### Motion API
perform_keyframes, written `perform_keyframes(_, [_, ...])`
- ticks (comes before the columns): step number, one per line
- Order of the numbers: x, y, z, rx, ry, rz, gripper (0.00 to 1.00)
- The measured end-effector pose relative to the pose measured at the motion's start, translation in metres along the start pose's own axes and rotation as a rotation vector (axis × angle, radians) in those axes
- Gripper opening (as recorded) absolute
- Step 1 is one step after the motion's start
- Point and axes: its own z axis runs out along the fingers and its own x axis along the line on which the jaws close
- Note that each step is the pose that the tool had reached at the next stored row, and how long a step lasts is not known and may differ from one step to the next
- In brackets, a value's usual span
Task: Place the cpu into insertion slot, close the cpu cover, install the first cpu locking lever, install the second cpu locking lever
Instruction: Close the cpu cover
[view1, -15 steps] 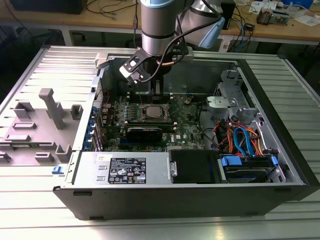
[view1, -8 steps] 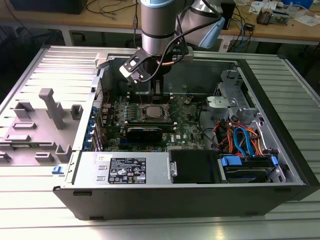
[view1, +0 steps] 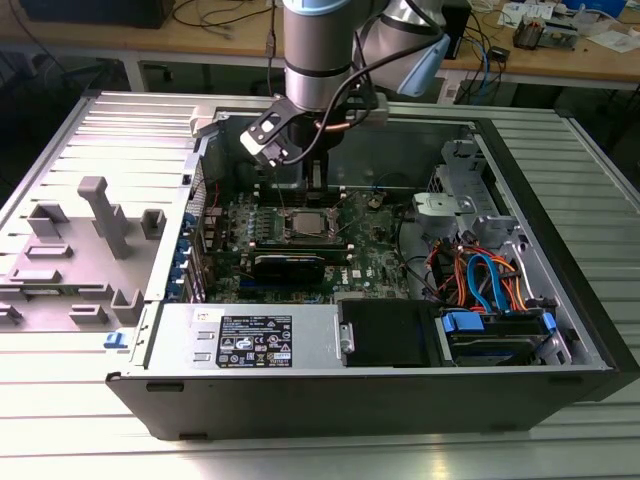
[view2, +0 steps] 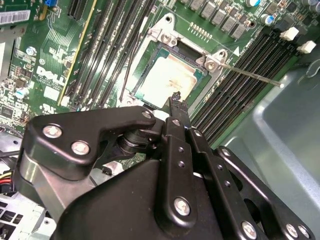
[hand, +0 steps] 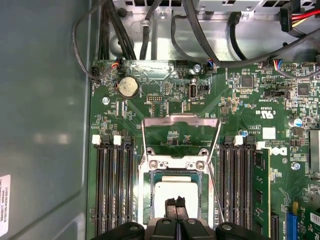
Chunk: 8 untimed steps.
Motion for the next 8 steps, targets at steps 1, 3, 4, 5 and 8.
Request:
perform_keyframes(1, [-0.0001, 0.0018, 0.0001, 0.0, -0.0001, 0.0, 0.11])
perform_keyframes(3, [-0.0001, 0.0029, 0.0001, 0.0001, 0.0, 0.0, 0.11])
perform_keyframes(4, [-0.0001, 0.0029, 0.0001, 0.0, -0.0002, 0.0, 0.11])
perform_keyframes(5, [0.0, 0.003, -0.0003, 0.0002, -0.0005, 0.0, 0.11])
perform_keyframes(8, [-0.0001, 0.003, -0.0031, 0.0001, -0.0003, 0.0, 0.11])
